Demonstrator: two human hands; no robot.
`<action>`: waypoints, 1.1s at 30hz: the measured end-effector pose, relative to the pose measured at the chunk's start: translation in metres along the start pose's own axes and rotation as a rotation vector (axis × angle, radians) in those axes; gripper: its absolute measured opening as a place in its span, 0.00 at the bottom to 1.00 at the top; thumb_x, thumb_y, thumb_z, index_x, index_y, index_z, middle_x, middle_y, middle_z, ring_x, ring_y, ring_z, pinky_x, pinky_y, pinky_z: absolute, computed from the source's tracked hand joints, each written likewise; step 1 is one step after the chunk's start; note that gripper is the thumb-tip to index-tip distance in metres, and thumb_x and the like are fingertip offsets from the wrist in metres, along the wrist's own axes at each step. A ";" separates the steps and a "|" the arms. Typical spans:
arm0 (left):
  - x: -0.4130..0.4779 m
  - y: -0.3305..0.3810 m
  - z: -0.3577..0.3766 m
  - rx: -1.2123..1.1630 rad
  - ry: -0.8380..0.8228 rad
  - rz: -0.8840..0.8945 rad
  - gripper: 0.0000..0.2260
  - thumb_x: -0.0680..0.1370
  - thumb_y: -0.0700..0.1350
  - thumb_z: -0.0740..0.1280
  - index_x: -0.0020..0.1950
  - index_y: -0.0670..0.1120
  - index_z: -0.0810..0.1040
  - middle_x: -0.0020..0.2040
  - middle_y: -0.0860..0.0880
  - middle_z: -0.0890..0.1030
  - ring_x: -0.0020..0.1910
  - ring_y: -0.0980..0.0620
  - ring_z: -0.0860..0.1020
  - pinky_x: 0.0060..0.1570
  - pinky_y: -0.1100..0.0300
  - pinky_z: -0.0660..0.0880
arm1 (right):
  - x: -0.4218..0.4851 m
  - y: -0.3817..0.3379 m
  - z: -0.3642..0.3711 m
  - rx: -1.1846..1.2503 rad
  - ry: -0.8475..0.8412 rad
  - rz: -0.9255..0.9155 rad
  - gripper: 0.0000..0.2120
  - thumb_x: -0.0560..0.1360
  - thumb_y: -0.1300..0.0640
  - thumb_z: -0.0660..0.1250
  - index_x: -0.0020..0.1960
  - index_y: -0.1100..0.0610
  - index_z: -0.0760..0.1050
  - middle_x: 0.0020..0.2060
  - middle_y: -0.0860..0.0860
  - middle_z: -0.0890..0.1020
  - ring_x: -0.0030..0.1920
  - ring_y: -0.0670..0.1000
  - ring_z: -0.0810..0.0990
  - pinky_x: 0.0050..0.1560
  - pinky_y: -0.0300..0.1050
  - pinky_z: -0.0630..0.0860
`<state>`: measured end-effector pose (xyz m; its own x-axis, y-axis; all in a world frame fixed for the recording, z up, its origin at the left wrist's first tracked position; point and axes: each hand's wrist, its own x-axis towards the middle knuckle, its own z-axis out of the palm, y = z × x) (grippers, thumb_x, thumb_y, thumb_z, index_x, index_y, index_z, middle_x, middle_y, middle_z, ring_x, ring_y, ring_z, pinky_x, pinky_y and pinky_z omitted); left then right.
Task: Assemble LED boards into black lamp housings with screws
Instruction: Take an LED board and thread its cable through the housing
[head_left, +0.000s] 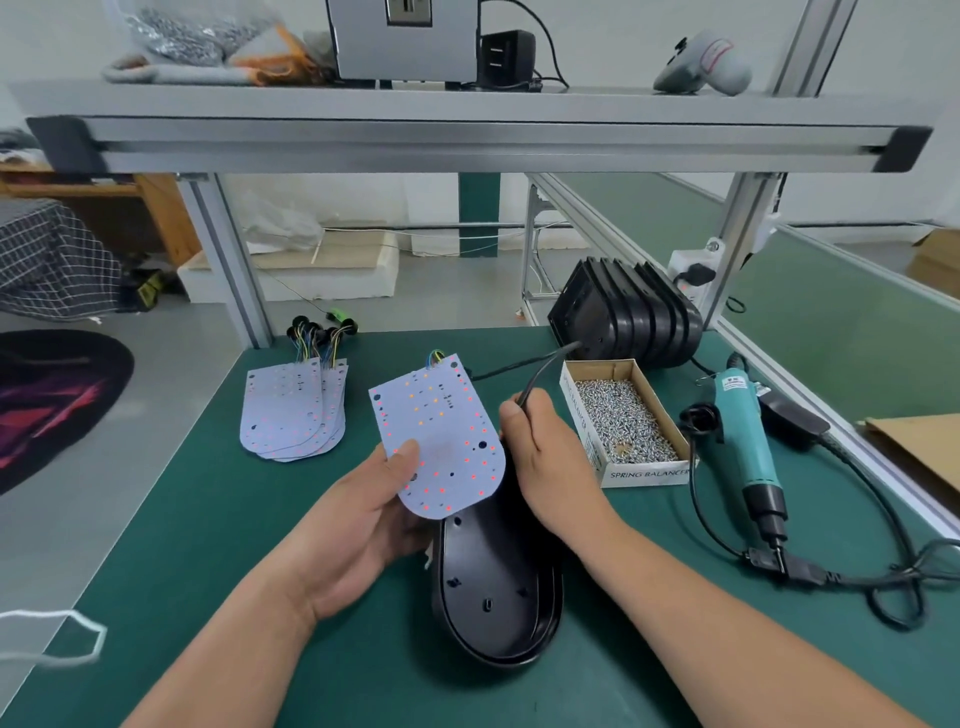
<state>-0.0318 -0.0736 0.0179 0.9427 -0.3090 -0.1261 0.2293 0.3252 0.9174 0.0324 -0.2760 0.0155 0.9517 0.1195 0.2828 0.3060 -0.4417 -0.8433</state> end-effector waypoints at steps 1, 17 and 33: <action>0.000 0.000 0.000 0.019 -0.001 -0.007 0.21 0.83 0.59 0.63 0.75 0.57 0.76 0.73 0.48 0.80 0.64 0.45 0.79 0.62 0.43 0.67 | 0.001 0.000 0.000 -0.003 -0.005 -0.013 0.15 0.88 0.46 0.56 0.47 0.55 0.62 0.34 0.46 0.73 0.39 0.57 0.72 0.46 0.62 0.73; -0.006 0.004 -0.024 0.057 0.132 -0.003 0.18 0.77 0.56 0.69 0.66 0.54 0.85 0.65 0.49 0.83 0.55 0.46 0.75 0.53 0.49 0.67 | 0.012 0.001 -0.023 0.160 -0.086 0.203 0.39 0.73 0.22 0.51 0.52 0.55 0.79 0.38 0.43 0.86 0.40 0.43 0.84 0.50 0.42 0.80; -0.001 0.003 -0.007 -0.209 0.144 0.120 0.23 0.83 0.55 0.64 0.75 0.46 0.76 0.62 0.46 0.86 0.43 0.51 0.86 0.40 0.59 0.82 | -0.036 -0.036 -0.018 -0.225 -0.619 0.027 0.67 0.59 0.20 0.71 0.85 0.41 0.40 0.81 0.37 0.28 0.80 0.34 0.42 0.79 0.47 0.61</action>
<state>-0.0299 -0.0658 0.0181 0.9874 -0.1321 -0.0871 0.1449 0.5333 0.8334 -0.0131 -0.2804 0.0439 0.8177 0.5653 -0.1085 0.3335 -0.6188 -0.7113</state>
